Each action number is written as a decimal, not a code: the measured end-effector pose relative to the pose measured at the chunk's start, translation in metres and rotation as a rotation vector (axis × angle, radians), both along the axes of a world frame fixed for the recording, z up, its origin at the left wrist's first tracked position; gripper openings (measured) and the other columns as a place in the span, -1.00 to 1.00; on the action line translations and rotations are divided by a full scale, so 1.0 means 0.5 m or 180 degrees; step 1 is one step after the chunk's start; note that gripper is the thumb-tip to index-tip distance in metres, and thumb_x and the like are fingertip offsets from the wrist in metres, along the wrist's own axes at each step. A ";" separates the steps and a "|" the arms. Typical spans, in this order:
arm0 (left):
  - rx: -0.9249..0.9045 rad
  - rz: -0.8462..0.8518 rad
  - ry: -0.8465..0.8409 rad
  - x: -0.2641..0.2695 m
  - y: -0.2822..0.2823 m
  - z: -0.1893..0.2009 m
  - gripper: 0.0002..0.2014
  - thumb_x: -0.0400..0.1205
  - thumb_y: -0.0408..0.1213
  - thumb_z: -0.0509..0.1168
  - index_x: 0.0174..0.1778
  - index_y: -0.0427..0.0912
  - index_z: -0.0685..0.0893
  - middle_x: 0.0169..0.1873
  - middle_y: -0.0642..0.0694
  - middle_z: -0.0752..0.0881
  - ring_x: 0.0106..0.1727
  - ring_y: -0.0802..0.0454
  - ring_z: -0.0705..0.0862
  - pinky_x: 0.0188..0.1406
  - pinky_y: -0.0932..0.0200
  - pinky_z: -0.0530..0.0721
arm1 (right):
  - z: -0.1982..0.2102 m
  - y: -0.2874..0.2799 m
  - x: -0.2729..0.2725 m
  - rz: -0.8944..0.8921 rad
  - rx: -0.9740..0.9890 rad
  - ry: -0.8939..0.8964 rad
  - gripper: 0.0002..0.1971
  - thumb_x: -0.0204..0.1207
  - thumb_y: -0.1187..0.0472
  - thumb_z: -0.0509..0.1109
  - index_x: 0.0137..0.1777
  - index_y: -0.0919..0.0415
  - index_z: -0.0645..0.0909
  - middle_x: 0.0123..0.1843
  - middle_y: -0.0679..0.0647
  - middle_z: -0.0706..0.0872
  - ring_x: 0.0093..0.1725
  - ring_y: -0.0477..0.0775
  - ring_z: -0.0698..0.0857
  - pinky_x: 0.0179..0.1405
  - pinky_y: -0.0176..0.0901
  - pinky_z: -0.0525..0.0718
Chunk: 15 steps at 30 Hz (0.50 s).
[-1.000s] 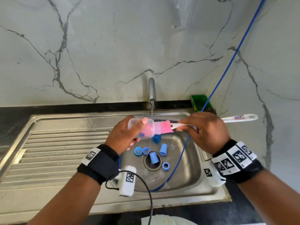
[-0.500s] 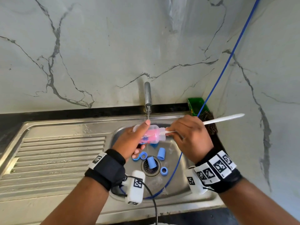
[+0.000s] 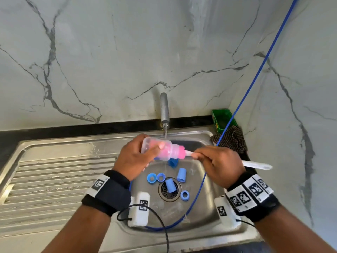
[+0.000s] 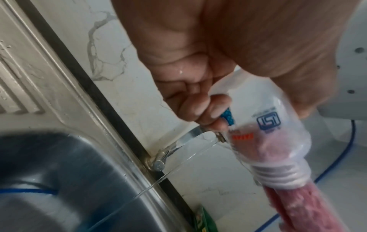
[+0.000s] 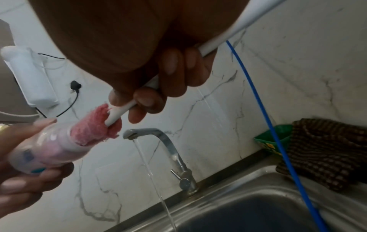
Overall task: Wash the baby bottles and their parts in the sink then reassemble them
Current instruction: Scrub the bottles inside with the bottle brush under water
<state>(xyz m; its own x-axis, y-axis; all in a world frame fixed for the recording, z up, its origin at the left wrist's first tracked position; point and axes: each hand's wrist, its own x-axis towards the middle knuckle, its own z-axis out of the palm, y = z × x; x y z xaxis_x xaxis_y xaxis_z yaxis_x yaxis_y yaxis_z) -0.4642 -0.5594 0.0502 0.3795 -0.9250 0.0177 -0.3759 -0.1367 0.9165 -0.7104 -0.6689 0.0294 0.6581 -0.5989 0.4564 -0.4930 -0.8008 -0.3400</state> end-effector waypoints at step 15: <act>0.0247 0.0813 0.0552 0.137 -0.079 -0.138 -0.64 0.60 0.20 0.40 -0.07 -0.06 0.70 -0.42 -0.05 0.76 -0.58 0.06 0.47 -0.61 0.16 0.46 | -0.063 -0.136 -0.066 -0.0859 0.0486 0.0375 -0.66 0.64 -0.18 0.23 -0.03 -0.07 0.80 -0.16 -0.02 0.80 -0.21 0.11 0.74 -0.39 -0.17 0.51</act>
